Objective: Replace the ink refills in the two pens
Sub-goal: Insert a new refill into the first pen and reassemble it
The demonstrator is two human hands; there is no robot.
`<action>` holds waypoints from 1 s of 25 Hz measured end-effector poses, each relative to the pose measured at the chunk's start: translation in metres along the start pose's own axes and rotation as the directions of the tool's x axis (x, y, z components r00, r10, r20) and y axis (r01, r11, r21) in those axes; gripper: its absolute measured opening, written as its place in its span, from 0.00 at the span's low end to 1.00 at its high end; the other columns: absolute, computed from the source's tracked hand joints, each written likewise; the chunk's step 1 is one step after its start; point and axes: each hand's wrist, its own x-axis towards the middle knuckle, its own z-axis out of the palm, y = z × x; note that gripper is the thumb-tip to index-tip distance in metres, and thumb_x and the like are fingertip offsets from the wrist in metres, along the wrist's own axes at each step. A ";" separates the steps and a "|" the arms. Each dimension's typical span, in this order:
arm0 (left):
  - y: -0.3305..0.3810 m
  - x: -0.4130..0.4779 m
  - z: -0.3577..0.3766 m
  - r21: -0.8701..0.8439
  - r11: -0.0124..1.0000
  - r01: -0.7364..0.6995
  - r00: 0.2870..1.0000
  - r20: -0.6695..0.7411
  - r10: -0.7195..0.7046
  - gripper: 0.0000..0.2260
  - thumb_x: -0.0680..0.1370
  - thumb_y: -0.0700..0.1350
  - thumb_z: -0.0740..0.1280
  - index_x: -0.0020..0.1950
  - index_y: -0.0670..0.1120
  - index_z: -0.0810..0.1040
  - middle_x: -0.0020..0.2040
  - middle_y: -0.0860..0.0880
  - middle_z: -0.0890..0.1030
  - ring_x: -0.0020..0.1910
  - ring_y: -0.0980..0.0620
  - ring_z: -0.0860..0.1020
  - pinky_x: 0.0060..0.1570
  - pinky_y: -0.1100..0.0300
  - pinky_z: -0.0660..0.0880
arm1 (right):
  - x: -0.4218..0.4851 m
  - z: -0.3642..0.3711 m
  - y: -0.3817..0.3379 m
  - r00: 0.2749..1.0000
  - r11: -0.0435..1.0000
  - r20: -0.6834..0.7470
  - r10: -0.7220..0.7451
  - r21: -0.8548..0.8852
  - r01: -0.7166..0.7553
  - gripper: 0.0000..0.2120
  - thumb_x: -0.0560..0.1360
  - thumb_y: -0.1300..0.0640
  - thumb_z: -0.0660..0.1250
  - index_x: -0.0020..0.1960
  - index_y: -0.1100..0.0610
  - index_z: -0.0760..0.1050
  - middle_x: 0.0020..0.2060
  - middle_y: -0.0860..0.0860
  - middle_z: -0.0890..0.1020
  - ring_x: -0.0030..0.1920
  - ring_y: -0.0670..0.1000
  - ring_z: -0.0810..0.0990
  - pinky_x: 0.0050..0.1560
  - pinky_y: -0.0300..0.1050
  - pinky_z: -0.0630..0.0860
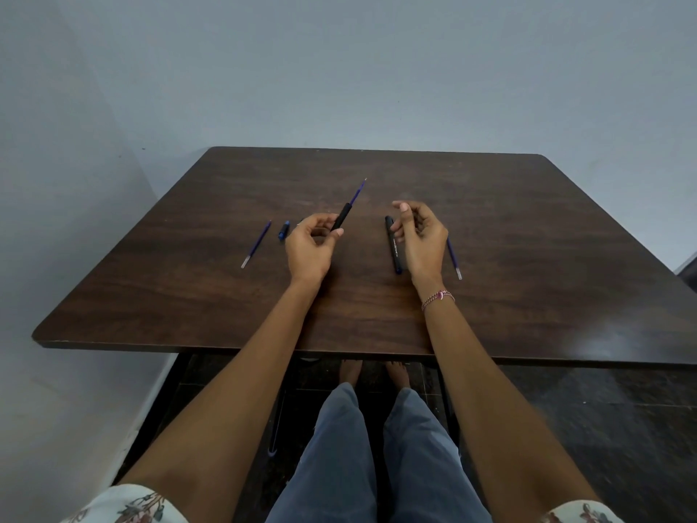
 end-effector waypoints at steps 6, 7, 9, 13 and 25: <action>-0.004 0.004 -0.021 -0.179 0.984 0.009 0.971 -0.231 -0.052 0.11 0.71 0.36 0.73 0.50 0.48 0.81 0.45 0.54 0.81 0.42 0.61 0.78 0.46 0.69 0.76 | 0.000 -0.001 0.000 1.000 1.000 0.006 0.005 -0.008 -0.005 0.06 0.80 0.53 0.63 0.49 0.50 0.79 0.32 0.46 0.80 0.33 0.41 0.77 0.39 0.37 0.77; -0.005 0.006 -0.025 -0.172 0.985 0.009 0.968 -0.245 -0.051 0.11 0.70 0.36 0.74 0.50 0.48 0.81 0.44 0.55 0.81 0.42 0.61 0.78 0.46 0.69 0.76 | 0.001 -0.001 0.000 1.000 1.000 0.010 0.005 -0.011 -0.005 0.06 0.80 0.53 0.63 0.49 0.50 0.79 0.32 0.46 0.80 0.33 0.41 0.77 0.39 0.37 0.77; -0.008 0.010 -0.035 -0.146 0.989 0.014 0.962 -0.268 -0.053 0.11 0.70 0.37 0.74 0.49 0.49 0.81 0.43 0.57 0.80 0.42 0.63 0.78 0.44 0.71 0.76 | -0.001 -0.001 0.002 1.000 1.000 0.017 0.005 -0.017 -0.005 0.06 0.80 0.53 0.63 0.49 0.49 0.79 0.33 0.47 0.80 0.34 0.40 0.78 0.40 0.36 0.77; -0.015 0.019 -0.044 -0.154 0.987 0.047 0.937 -0.335 -0.097 0.12 0.69 0.38 0.75 0.48 0.50 0.80 0.42 0.58 0.80 0.40 0.66 0.78 0.41 0.76 0.73 | -0.001 -0.001 -0.001 1.000 1.000 0.014 -0.026 -0.014 0.026 0.06 0.79 0.53 0.63 0.47 0.45 0.78 0.32 0.46 0.80 0.33 0.39 0.78 0.38 0.33 0.76; -0.011 0.017 -0.045 -0.125 0.990 0.060 0.898 -0.426 -0.108 0.10 0.70 0.39 0.74 0.48 0.48 0.79 0.42 0.55 0.79 0.39 0.64 0.77 0.38 0.79 0.71 | -0.005 0.056 -0.028 0.967 0.954 0.157 -0.199 -0.196 0.228 0.07 0.77 0.51 0.65 0.49 0.51 0.81 0.33 0.41 0.80 0.36 0.41 0.81 0.38 0.32 0.76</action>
